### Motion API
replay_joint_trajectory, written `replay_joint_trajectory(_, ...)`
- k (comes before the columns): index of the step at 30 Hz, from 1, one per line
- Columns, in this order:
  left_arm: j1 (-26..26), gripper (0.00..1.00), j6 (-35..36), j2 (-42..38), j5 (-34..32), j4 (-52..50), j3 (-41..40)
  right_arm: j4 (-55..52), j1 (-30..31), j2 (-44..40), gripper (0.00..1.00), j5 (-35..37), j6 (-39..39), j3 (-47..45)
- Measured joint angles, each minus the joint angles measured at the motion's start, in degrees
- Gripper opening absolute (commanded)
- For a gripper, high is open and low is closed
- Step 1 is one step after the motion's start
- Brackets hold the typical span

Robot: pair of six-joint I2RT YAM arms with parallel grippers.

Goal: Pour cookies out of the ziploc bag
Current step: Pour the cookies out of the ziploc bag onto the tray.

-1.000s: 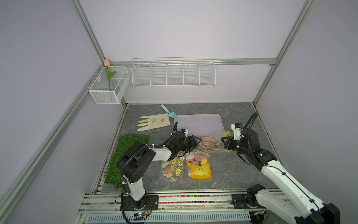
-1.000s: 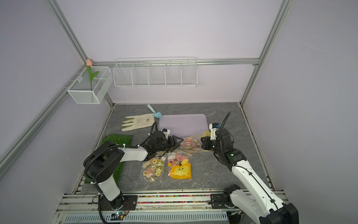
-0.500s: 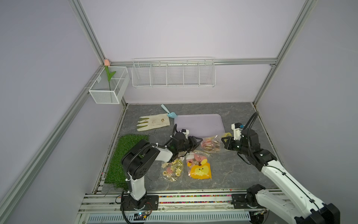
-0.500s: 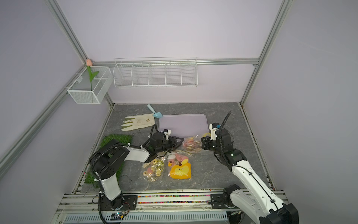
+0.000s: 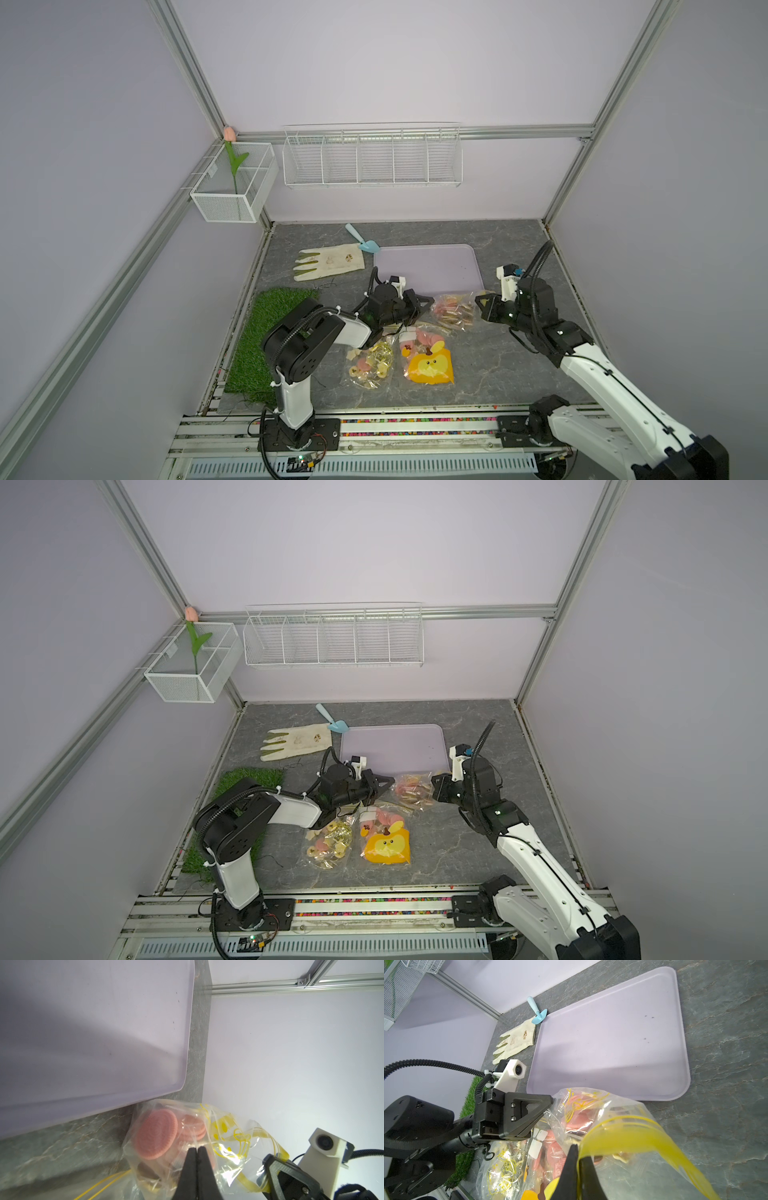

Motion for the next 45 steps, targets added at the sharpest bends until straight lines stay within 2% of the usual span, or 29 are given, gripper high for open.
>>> replay_joint_trajectory(10,0.0,0.00,-0.8,-0.2,0.2,-0.1,0.0,-4.0,-0.1,0.1,0.06,0.1,0.2,3.5)
replay_joint_trajectory(15,0.1,0.00,0.8,-4.8,0.4,-6.5,0.9,-6.6,-0.1,1.5,0.06,0.0,0.2,9.0)
replay_joint_trajectory(21,1.5,0.00,4.9,-10.6,0.5,-16.3,5.8,-6.3,-0.2,5.6,0.06,-0.6,0.4,12.2)
replay_joint_trajectory(30,5.6,0.00,11.2,-11.7,0.6,-29.7,12.5,0.4,-0.2,14.3,0.06,-3.3,1.7,14.1)
replay_joint_trajectory(38,8.4,0.00,19.4,-11.5,-0.3,-41.4,22.7,8.7,-1.3,23.1,0.06,-6.5,1.7,14.4)
replay_joint_trajectory(45,9.4,0.00,25.1,-8.3,-1.2,-46.4,30.0,16.3,-4.4,29.3,0.06,-10.6,1.9,14.4)
